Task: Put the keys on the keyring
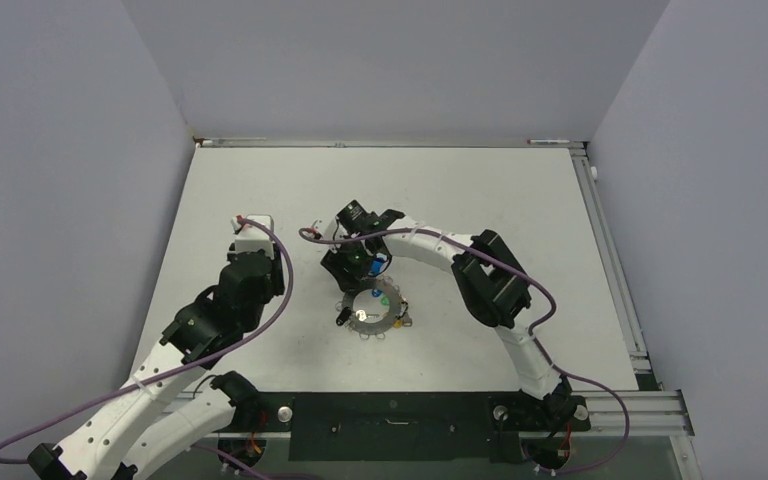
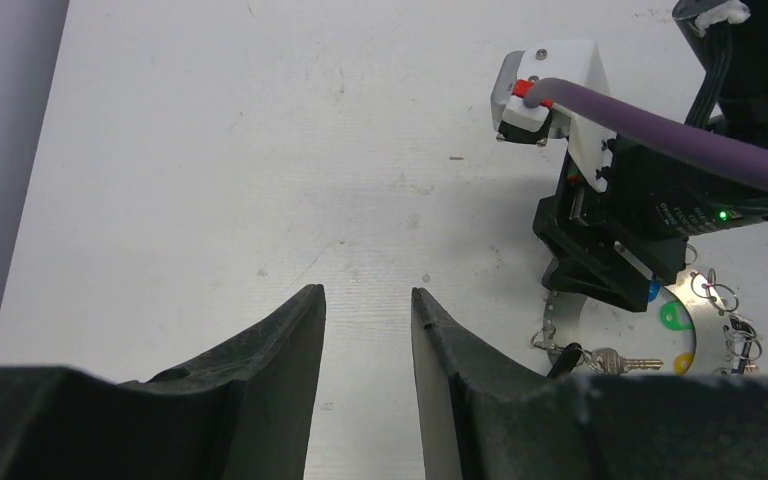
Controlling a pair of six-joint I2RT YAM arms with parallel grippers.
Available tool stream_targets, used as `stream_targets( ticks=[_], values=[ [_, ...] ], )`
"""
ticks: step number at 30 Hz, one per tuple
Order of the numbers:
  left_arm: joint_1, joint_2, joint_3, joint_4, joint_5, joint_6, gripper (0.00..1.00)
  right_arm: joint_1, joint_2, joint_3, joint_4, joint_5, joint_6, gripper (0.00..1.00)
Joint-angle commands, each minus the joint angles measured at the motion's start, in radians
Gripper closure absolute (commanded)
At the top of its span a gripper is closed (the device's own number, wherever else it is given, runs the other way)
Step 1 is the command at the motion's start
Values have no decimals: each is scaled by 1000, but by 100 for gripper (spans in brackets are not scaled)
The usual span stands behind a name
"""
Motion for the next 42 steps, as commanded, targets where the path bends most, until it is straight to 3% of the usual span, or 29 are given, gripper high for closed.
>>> stream_targets(
  ticks=[1, 11, 17, 35, 42],
  values=[
    [11, 4, 2, 43, 12, 5, 66, -22, 57, 73, -149, -130, -123, 51],
    [16, 9, 2, 45, 14, 6, 66, -89, 107, 138, -291, -294, -289, 49],
    [20, 12, 3, 44, 21, 8, 66, -89, 185, 213, -369, -316, -337, 56],
    [25, 16, 3, 47, 29, 14, 66, -94, 214, 269, -288, -372, -343, 46],
    [30, 18, 2, 50, 36, 17, 66, -94, 264, 316, -376, -391, -414, 52]
  ],
)
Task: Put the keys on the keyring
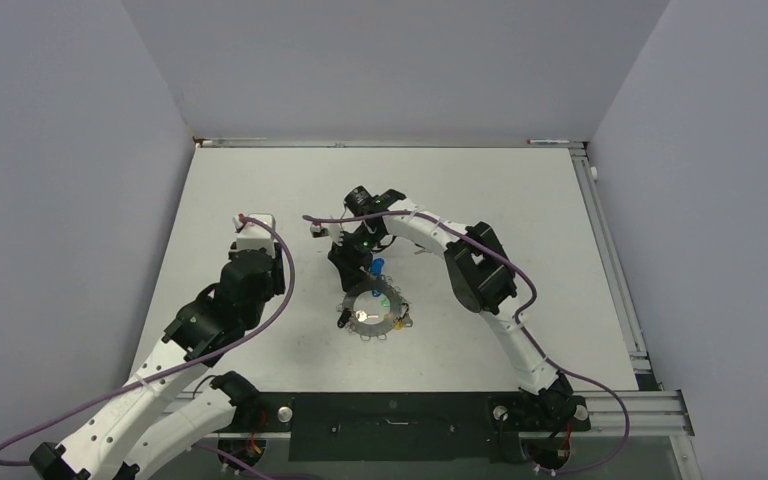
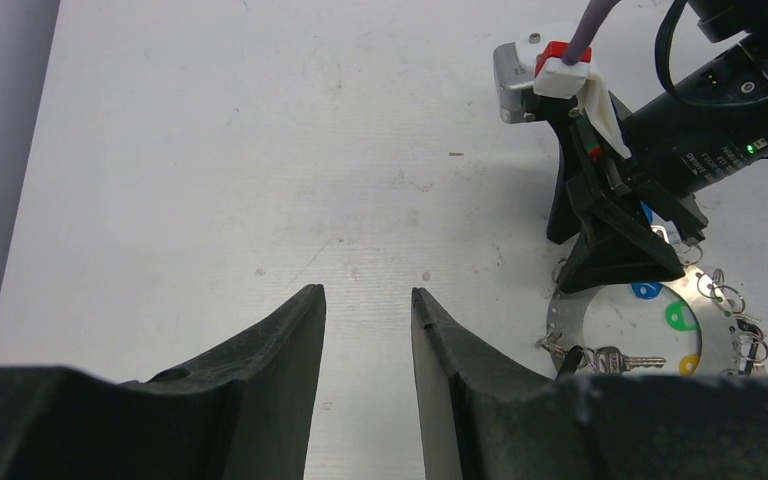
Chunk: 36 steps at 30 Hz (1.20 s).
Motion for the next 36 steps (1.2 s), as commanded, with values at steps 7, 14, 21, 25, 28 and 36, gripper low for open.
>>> stream_targets(
  ticks=[7, 14, 21, 25, 28, 36],
  values=[
    [15, 1, 4, 44, 16, 14, 66, -16, 97, 38, -126, 9, -136, 55],
    [18, 0, 2, 44, 16, 15, 66, -33, 123, 66, -193, -20, -182, 56],
    [19, -2, 2, 45, 17, 15, 66, -27, 142, 58, -198, -29, -196, 66],
    [19, -2, 2, 44, 19, 15, 66, -24, 143, 54, -191, -32, -200, 68],
    [20, -2, 2, 43, 19, 16, 66, -21, 142, 54, -186, -34, -199, 70],
    [19, -2, 2, 42, 21, 17, 66, -15, 143, 56, -153, -34, -173, 73]
  ],
)
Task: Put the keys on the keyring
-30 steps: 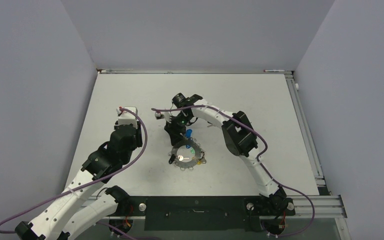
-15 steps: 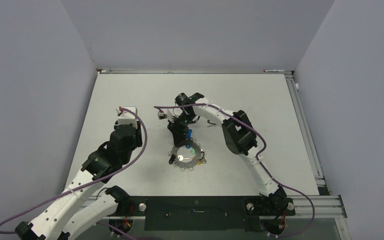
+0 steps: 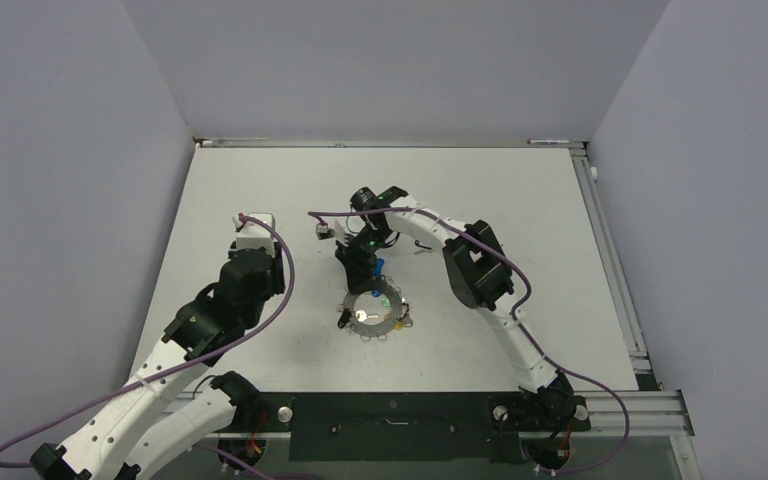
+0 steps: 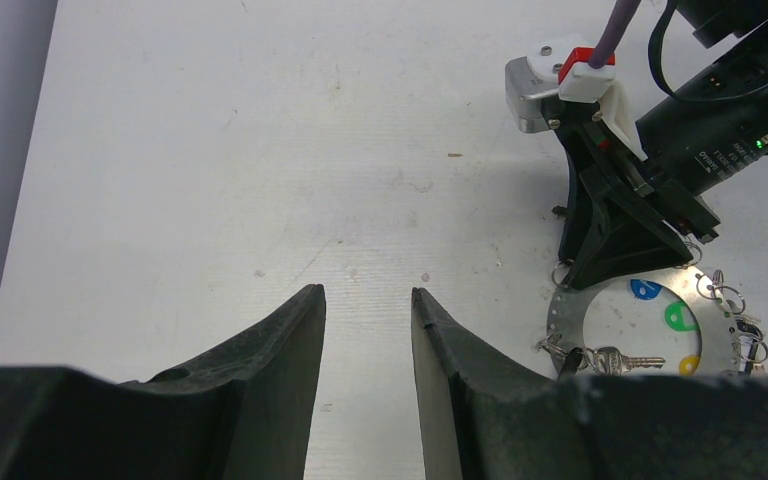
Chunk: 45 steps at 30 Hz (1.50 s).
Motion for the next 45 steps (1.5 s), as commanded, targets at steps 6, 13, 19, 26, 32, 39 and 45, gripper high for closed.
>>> stream_targets(
  ticks=[6, 13, 19, 26, 32, 39, 45],
  values=[
    [8, -6, 2, 36, 6, 8, 66, 16, 82, -26, 1, 91, -7, 79],
    [8, -7, 3, 35, 7, 9, 66, 14, 68, -24, 9, 79, -1, 95],
    [9, -16, 3, 34, 12, 10, 69, -3, 5, -36, -30, 1, -36, 95],
    [9, -35, -1, 43, 27, 11, 69, -6, -172, -186, 87, -96, -10, 95],
    [10, -41, -2, 49, 40, 9, 69, -5, -348, -388, 414, -65, 204, 95],
    [15, -72, -11, 74, 73, 16, 69, -6, -558, -636, 825, -96, 463, 95],
    [16, -147, -34, 134, 182, 28, 67, -5, -679, -803, 1149, -94, 665, 95]
  ],
)
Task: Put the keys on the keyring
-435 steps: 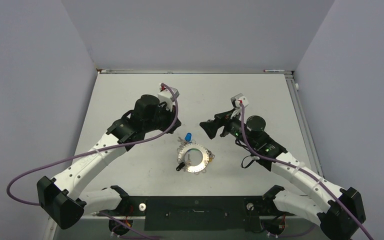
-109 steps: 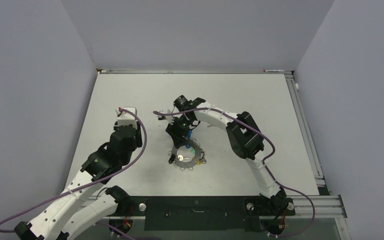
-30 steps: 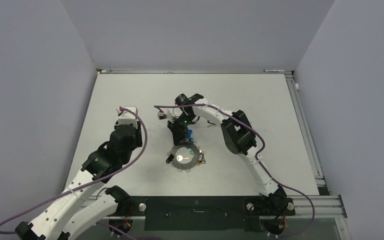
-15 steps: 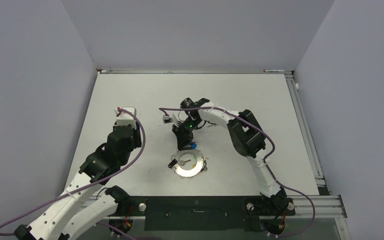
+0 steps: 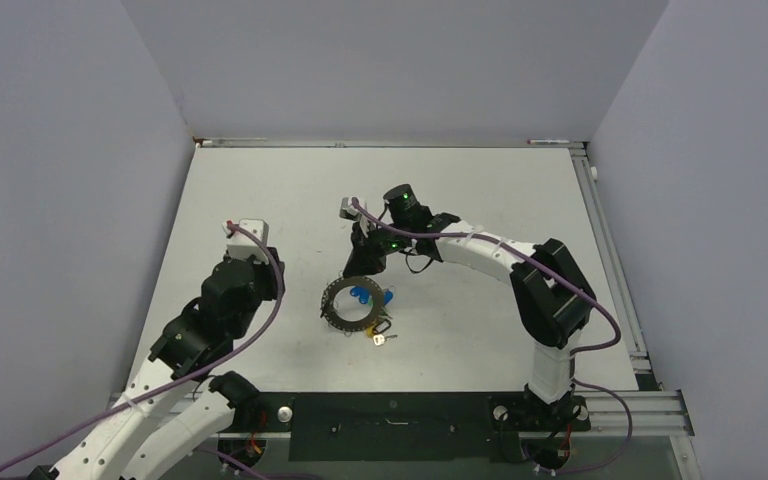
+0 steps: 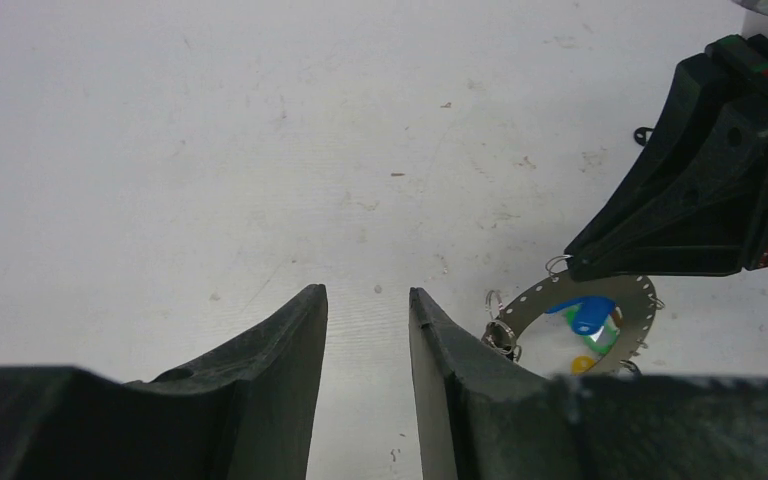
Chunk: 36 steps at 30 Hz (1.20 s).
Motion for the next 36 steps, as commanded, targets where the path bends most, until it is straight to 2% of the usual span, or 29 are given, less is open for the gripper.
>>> stream_targets(
  ticks=[1, 11, 15, 18, 21, 26, 30, 36],
  values=[
    [9, -77, -16, 116, 108, 27, 66, 0, -109, -103, 372, -47, 208, 95],
    [9, -239, -76, 242, 361, 49, 60, 12, -271, -259, 742, -50, 451, 95],
    [9, -286, -95, 289, 481, 63, 55, 18, -336, -283, 816, -62, 501, 95],
    [9, -314, -110, 327, 562, 66, 47, 22, -384, -282, 812, -78, 501, 95],
    [9, -318, -105, 357, 653, 66, 45, 21, -430, -287, 803, -130, 496, 95],
    [9, -262, -66, 375, 854, 92, 37, 22, -506, -282, 725, -204, 448, 95],
    [9, -197, -54, 420, 971, 80, 35, 30, -552, -279, 695, -239, 436, 95],
    [9, -158, -70, 537, 1016, 13, 38, 49, -603, -289, 671, -243, 423, 95]
  ],
)
